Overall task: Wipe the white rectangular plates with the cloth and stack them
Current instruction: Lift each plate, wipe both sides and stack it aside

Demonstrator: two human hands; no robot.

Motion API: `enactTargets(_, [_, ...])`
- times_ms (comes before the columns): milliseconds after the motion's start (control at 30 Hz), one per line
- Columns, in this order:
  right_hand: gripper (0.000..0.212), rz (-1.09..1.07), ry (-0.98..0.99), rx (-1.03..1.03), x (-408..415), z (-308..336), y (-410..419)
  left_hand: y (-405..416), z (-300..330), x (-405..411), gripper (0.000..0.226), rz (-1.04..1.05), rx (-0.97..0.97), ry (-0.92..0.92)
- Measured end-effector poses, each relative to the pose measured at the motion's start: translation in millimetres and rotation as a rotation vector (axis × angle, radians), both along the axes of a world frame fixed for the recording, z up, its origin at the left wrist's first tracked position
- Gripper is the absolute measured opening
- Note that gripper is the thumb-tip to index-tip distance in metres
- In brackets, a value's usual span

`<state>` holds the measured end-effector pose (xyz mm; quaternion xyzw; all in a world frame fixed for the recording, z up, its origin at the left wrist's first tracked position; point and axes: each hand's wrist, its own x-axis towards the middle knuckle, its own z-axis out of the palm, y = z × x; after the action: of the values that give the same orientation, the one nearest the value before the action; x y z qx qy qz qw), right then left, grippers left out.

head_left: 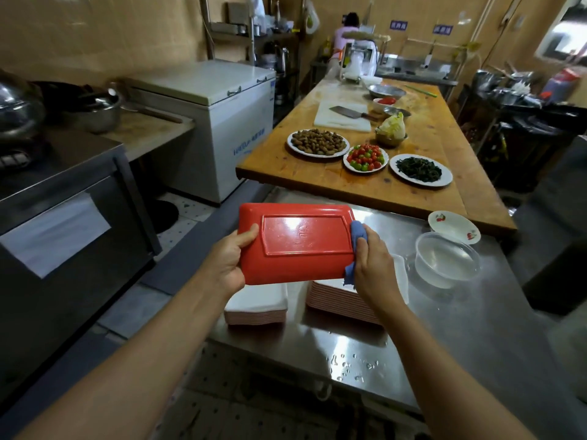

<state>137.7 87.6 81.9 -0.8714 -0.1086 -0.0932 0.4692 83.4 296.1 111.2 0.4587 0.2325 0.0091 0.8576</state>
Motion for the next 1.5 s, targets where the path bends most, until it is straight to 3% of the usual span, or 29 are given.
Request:
enactTargets(100, [0.023,-0.045,0.070,0.047,3,-6,2,10,-3,-2,0.012,0.006,0.008,0.003])
enactTargets(200, [0.013,-0.088,0.130,-0.035,8,-11,1,23,-3,-4,0.010,0.033,0.032,-0.022])
enactTargets(300, [0.021,-0.077,0.158,-0.047,10,-9,6,33,-2,-4,0.016,0.044,0.132,-0.156])
enactTargets(367, [0.032,-0.072,0.166,-0.023,11,-5,13,34,-4,-3,0.016,0.072,0.423,-0.217])
enactTargets(433, [0.032,-0.042,0.151,-0.001,11,0,20,35,-8,0,0.015,0.082,0.880,-0.258])
enactTargets(567, [0.036,0.008,0.168,0.036,8,4,30,33,-32,-2,0.010,-0.092,1.534,-0.308])
enactTargets(700, [0.038,0.016,0.188,0.036,3,-4,32,26,-60,-10,0.015,-0.243,1.911,-0.281])
enactTargets(800, [0.035,0.008,0.210,0.030,2,-12,29,17,-70,-18,0.009,-0.390,2.069,-0.342])
enactTargets(833, [0.033,0.006,0.221,0.033,1,-15,28,14,-73,-19,0.018,-0.424,2.121,-0.371])
enactTargets(933, [0.031,-0.012,0.240,0.038,2,-22,25,9,-87,-20,0.033,-0.459,2.190,-0.331])
enactTargets(1133, [0.032,-0.044,0.250,0.037,4,-36,15,14,-126,-16,0.012,-0.581,2.122,-0.172])
enactTargets(1500, [0.030,-0.107,0.272,0.059,8,-52,3,28,-142,2,0.018,-0.755,2.057,-0.042])
